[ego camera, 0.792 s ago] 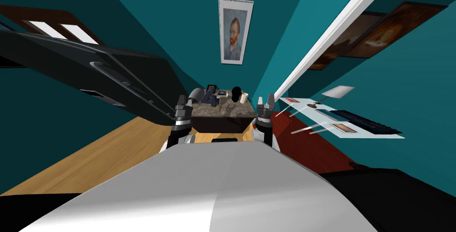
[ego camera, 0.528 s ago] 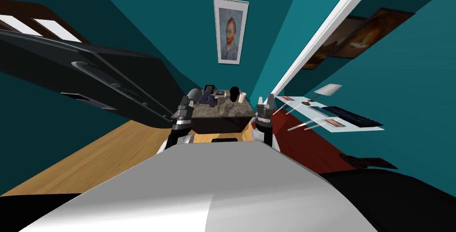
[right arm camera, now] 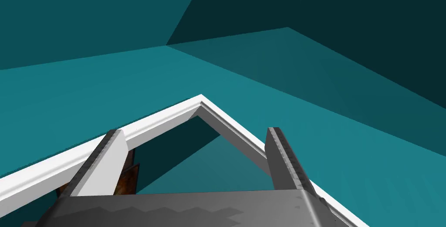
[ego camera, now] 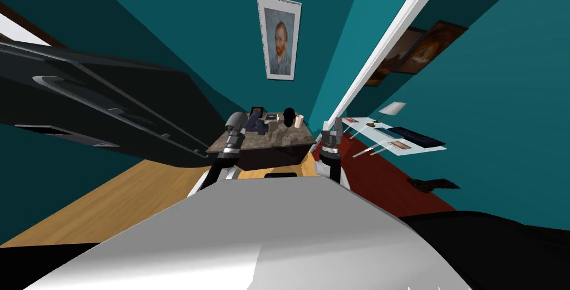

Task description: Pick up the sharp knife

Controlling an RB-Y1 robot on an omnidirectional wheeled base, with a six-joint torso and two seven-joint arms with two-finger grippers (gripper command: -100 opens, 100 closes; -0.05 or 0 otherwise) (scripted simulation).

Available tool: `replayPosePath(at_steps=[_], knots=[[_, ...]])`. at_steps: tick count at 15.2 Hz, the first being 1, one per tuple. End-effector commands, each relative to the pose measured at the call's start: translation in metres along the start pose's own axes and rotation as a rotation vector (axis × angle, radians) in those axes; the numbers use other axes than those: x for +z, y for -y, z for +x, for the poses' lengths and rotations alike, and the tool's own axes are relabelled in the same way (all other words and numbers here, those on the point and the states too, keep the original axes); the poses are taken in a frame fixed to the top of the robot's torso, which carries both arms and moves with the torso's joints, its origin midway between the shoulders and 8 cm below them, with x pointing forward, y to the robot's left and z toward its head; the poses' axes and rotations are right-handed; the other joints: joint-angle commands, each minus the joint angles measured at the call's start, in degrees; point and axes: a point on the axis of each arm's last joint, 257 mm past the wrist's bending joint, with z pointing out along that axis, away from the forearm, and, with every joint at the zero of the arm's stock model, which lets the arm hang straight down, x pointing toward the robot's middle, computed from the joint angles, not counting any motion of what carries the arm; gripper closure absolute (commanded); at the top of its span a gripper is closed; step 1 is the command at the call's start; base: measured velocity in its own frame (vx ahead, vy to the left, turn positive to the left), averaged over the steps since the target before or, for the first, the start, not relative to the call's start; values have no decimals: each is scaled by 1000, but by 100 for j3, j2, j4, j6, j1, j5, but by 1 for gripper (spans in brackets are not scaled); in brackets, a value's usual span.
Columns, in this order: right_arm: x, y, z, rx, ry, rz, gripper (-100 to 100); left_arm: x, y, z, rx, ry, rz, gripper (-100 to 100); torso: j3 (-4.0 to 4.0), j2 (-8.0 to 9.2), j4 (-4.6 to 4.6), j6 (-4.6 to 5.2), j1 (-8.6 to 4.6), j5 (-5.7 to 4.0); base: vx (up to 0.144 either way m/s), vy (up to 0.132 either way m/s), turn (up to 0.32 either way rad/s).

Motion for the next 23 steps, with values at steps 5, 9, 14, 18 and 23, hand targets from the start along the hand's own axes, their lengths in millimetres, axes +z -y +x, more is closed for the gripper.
replayPosePath(at_steps=[5, 9, 14, 18, 23], knots=[[0, 0, 0, 0, 0, 0, 0, 3, -44, 8, 5, -97, -125, -100, 0, -1, 0, 1, 0, 0, 5, 13, -204], [0, 0, 0, 0, 0, 0, 0, 2, -65, 11, 12, -135, -192, -100, 0, 0, 0, 1, 1, 0, 3, 17, -160], [0, 0, 0, 0, 0, 0, 0, -1, -98, 13, 26, -202, -297, -100, -1, -2, 0, 1, 1, 0, 3, 14, -187], [0, 0, 0, 0, 0, 0, 0, -7, -132, 12, 45, -268, -407, -100, -1, -1, 0, 2, 0, 0, 4, 16, -214], [0, 0, 0, 0, 0, 0, 0, -14, -162, 7, 66, -328, -512, -100, 0, -1, 0, -2, -2, 0, 1, 12, -164]])
